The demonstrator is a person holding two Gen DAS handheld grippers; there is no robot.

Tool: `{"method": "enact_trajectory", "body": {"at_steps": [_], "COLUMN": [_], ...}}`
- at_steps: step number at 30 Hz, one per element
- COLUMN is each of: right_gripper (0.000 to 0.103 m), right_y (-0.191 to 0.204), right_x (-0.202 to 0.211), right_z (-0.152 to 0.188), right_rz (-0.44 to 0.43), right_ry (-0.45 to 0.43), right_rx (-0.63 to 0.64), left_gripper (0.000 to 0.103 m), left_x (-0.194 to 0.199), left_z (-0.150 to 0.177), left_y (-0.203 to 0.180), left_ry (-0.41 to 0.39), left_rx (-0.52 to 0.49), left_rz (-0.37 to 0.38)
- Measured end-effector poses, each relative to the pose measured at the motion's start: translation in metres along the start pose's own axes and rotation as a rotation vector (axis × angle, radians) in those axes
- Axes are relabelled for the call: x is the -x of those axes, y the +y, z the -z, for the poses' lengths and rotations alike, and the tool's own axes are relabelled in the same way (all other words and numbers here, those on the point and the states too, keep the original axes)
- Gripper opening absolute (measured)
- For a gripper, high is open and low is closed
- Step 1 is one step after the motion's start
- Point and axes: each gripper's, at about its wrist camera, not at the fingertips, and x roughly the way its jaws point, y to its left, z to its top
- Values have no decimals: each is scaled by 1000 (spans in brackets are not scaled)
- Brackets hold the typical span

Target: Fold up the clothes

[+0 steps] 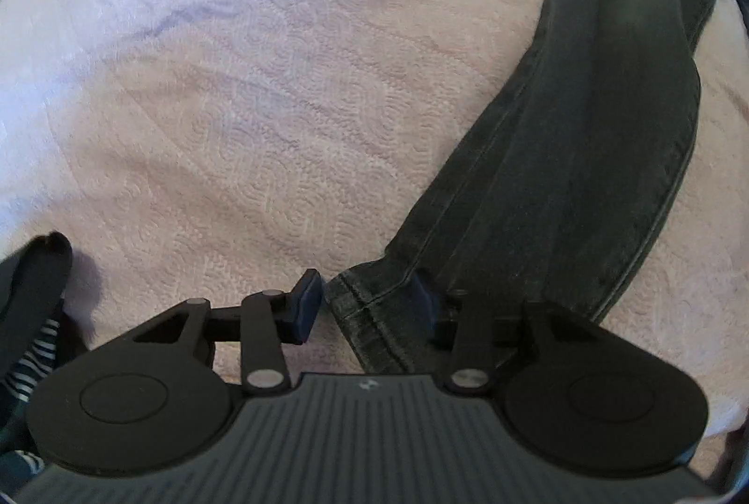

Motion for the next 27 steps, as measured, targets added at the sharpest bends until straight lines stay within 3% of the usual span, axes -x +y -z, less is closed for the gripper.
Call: {"method": "enact_trajectory", "body": {"at_steps": [2, 5, 7, 9, 14, 16, 17, 19, 24, 27], "right_gripper": [49, 49, 49, 49, 49, 49, 49, 49, 49, 49], "right_y": [0, -1, -4, -9, -14, -18, -20, -23, -23, -19], "right_x": [1, 4, 6, 7, 1, 4, 5, 10, 36, 41], "right_z": [0, 0, -1, -3, -2, 1, 3, 7, 21, 32], "right_rz": [10, 36, 55, 63, 51, 49, 48, 53, 33, -9], "right_ry": [-7, -21, -37, -50, -23, -16, -13, -11, 0, 48], "right_rx": [-4, 4, -1, -19, -59, -93, -111, -144, -194, -228], "left_gripper": [12, 8, 7, 7, 13, 17, 28, 36, 36, 38], "left_x": [7, 37, 56, 61, 13, 0, -3, 5, 36, 41], "left_z": [1, 3, 5, 6, -9, -8, -7, -4, 0, -9], "left_y": [-8, -1, 22, 42, 30, 21, 18, 9, -24, -53], "left_ry": [-23, -166, -276, -346, -218, -190, -179, -197, -287, -311], "left_rx": [-40, 3, 115, 229, 176, 157, 146, 131, 34, -33], "left_rz": [-58, -200, -304, -305, -364, -423, -445, -478, -488, -392]}}
